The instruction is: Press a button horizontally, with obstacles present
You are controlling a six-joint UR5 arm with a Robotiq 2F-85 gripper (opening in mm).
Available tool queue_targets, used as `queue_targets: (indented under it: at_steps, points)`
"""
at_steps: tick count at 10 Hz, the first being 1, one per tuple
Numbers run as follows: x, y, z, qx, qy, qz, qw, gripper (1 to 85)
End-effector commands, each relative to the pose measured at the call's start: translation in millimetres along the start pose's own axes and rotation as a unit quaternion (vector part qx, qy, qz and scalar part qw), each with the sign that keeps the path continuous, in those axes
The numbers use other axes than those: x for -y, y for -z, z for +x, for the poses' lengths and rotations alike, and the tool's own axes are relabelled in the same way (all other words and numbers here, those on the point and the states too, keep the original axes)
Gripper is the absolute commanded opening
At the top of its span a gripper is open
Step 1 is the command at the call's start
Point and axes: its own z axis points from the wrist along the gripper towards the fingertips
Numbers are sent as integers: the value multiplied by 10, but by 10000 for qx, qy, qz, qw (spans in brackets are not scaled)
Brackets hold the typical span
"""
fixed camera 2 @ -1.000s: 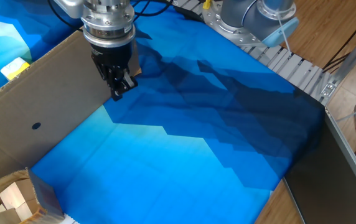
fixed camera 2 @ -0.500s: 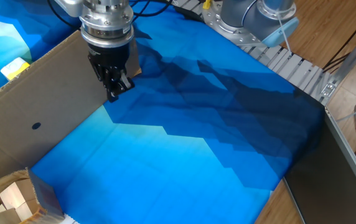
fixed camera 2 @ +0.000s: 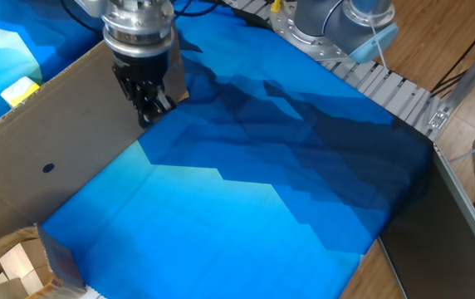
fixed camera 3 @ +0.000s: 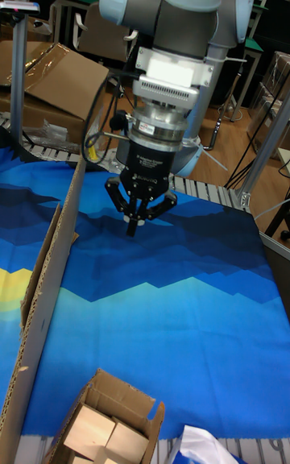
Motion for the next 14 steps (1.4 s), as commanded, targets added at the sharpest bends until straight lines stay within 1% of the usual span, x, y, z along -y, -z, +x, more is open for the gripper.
queue_targets:
  at_steps: [1,3,5,6,8,10,11,12,13,14]
  points:
    - [178,303,-16,-234,111,-13,9997,10]
    - [357,548,-29,-410,256,7,9988,10]
    - [550,729,-55,-548,409,16,9977,10]
    - [684,829,-83,-618,514,10,9968,10]
    - [903,986,-87,-744,671,-19,9950,10]
    - [1149,1066,-117,-795,867,31,9931,10]
    - [1263,1080,-130,-796,958,24,9922,10]
    - [1373,1080,-130,-797,1034,11,9914,10]
    - [1496,1062,-128,-781,1098,36,9909,10]
    - [1623,1007,-132,-728,1175,35,9904,10]
